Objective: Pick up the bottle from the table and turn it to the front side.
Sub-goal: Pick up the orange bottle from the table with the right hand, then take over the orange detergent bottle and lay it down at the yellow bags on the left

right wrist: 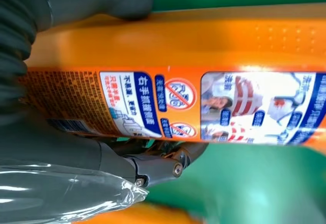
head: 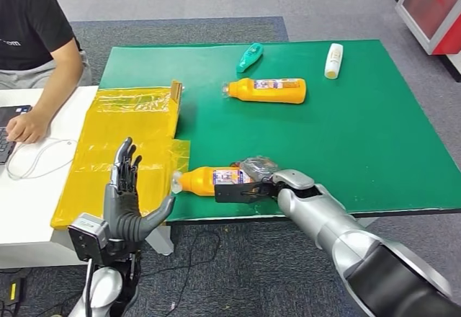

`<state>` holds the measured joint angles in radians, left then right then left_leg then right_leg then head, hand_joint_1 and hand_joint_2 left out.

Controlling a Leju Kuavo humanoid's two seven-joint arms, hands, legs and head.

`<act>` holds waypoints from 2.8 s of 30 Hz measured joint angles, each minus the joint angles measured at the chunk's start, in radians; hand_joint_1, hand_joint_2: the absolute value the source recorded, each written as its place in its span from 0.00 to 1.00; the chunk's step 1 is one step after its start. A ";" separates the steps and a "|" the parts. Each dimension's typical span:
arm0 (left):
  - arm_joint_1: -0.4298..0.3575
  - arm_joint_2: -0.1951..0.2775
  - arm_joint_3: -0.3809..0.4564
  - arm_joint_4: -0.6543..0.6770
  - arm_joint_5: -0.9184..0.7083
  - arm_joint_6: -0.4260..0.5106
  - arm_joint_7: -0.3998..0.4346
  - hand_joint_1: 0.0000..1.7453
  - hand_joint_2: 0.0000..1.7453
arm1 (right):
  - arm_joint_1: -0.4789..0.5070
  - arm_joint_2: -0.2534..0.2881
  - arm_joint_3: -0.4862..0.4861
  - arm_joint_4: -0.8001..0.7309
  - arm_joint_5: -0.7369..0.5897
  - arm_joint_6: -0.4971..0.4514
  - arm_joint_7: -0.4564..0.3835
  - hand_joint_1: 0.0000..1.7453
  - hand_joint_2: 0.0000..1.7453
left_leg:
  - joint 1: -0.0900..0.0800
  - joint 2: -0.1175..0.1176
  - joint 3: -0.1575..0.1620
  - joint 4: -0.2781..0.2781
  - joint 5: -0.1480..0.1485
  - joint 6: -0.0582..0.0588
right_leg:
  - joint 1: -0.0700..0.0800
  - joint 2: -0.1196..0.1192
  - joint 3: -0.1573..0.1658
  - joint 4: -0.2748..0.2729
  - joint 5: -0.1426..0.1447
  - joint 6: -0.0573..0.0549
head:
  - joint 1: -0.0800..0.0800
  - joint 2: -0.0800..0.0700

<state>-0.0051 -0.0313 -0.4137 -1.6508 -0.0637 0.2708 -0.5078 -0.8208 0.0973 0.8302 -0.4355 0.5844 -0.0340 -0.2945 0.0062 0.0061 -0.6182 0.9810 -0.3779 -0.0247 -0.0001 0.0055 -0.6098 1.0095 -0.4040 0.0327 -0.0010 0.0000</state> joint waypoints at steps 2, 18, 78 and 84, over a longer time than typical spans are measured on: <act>0.002 -0.001 0.002 -0.004 0.000 0.004 -0.001 0.00 1.00 | 0.025 0.000 -0.026 -0.030 -0.035 -0.069 -0.045 1.00 1.00 | 0.000 0.000 0.000 0.000 0.000 0.000 | 0.000 0.000 0.000 0.000 0.000 0.000 | 0.000 0.000; 0.002 0.002 0.016 -0.035 0.113 -0.011 -0.036 0.00 1.00 | 0.292 -0.026 -0.310 -0.656 -0.489 -0.070 -0.215 1.00 1.00 | 0.000 0.000 -0.002 0.000 0.000 0.000 | 0.000 0.000 -0.002 0.000 0.000 0.000 | 0.000 0.000; -0.274 -0.046 -0.100 -0.019 0.415 -0.112 0.065 0.66 1.00 | 0.408 -0.067 -0.207 -0.961 -0.394 -0.236 -0.209 0.58 1.00 | 0.000 0.000 -0.003 0.000 0.000 0.000 | 0.000 0.000 -0.003 0.000 0.000 0.000 | 0.000 0.000; -0.302 -0.049 -0.091 -0.004 0.484 -0.156 0.105 0.00 1.00 | 0.421 -0.073 -0.214 -0.995 -0.388 -0.240 -0.223 1.00 1.00 | 0.000 0.000 -0.003 0.000 0.000 0.000 | 0.000 0.000 -0.003 0.000 0.000 0.000 | 0.000 0.000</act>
<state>-0.3067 -0.0803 -0.5043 -1.6545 0.4204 0.1151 -0.4024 -0.3999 0.0246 0.6159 -1.4303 0.1961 -0.2736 -0.5177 0.0061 0.0062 -0.6214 0.9810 -0.3776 -0.0247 -0.0002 0.0055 -0.6131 1.0094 -0.4035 0.0328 -0.0009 0.0000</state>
